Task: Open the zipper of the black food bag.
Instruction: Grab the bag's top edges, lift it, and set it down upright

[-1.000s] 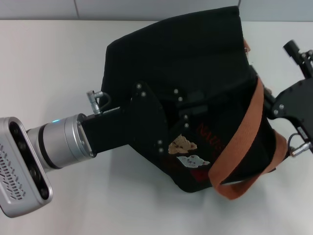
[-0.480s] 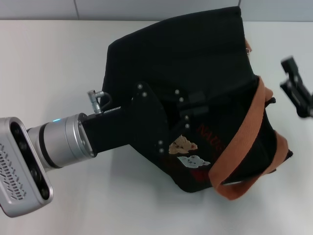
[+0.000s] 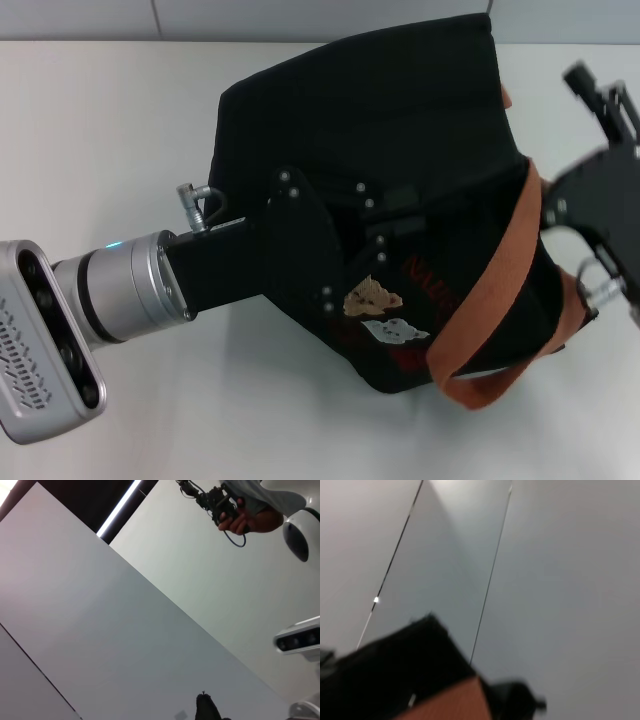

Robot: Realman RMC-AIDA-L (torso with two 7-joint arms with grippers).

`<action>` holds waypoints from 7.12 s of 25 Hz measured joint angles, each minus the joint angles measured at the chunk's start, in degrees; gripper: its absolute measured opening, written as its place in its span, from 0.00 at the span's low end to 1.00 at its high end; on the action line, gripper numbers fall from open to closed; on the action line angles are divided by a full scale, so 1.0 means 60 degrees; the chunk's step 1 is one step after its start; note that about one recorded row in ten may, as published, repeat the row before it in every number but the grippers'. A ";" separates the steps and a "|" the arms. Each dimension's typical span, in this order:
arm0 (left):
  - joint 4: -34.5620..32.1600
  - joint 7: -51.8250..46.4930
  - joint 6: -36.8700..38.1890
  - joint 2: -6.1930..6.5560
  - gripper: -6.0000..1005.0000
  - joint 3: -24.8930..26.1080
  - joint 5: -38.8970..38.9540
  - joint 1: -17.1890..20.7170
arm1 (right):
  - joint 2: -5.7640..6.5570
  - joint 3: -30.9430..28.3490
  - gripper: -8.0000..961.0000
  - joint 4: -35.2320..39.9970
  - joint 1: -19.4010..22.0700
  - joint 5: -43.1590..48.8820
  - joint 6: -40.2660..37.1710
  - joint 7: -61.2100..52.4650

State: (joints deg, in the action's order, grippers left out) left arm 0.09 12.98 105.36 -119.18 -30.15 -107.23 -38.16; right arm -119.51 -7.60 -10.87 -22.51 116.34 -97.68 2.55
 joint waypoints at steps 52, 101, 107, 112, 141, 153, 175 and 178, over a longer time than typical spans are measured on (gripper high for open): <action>0.0084 0.0346 -0.0012 0.0000 0.09 -0.0014 0.0002 -0.0048 | -0.0049 0.0301 0.87 -0.0027 0.0932 0.0341 -0.0218 0.0421; 0.0221 0.0355 0.0048 -0.0005 0.09 -0.0102 -0.0001 -0.0254 | -0.0064 0.0114 0.69 -0.1427 0.0172 0.0228 0.1081 0.5230; 0.0234 0.0355 0.0049 -0.0002 0.09 -0.0103 -0.0010 -0.0272 | -0.0063 0.0073 0.56 -0.1382 0.0169 0.0234 0.1194 0.5538; 0.0235 0.0355 0.0050 0.0000 0.09 -0.0102 -0.0009 -0.0276 | -0.0056 0.0245 0.47 -0.1235 0.0163 0.0293 0.1257 0.5541; 0.0265 0.0355 0.0143 -0.0001 0.09 -0.0147 0.0003 -0.0376 | -0.0063 0.0087 0.57 -0.1186 0.0077 0.0128 0.1095 0.5802; 0.0263 0.0355 0.0111 0.0000 0.09 -0.0107 -0.0004 -0.0413 | -0.0063 0.0138 0.47 -0.1644 0.0370 0.0433 0.1049 0.7355; 0.0265 0.0259 -0.0002 -0.0001 0.09 0.0378 0.0078 -0.0380 | -0.0064 -0.0017 0.01 -0.1367 0.1745 -0.0446 0.1786 0.7993; 0.0264 0.0258 -0.0003 0.0000 0.09 0.0420 0.0087 -0.0368 | -0.0065 -0.0017 0.01 -0.1035 0.2129 -0.0916 0.1881 0.7711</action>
State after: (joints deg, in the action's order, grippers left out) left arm 1.67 14.53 105.34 -119.18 -27.63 -106.71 -40.37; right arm -119.89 -7.70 -17.08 -9.74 110.85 -86.40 48.82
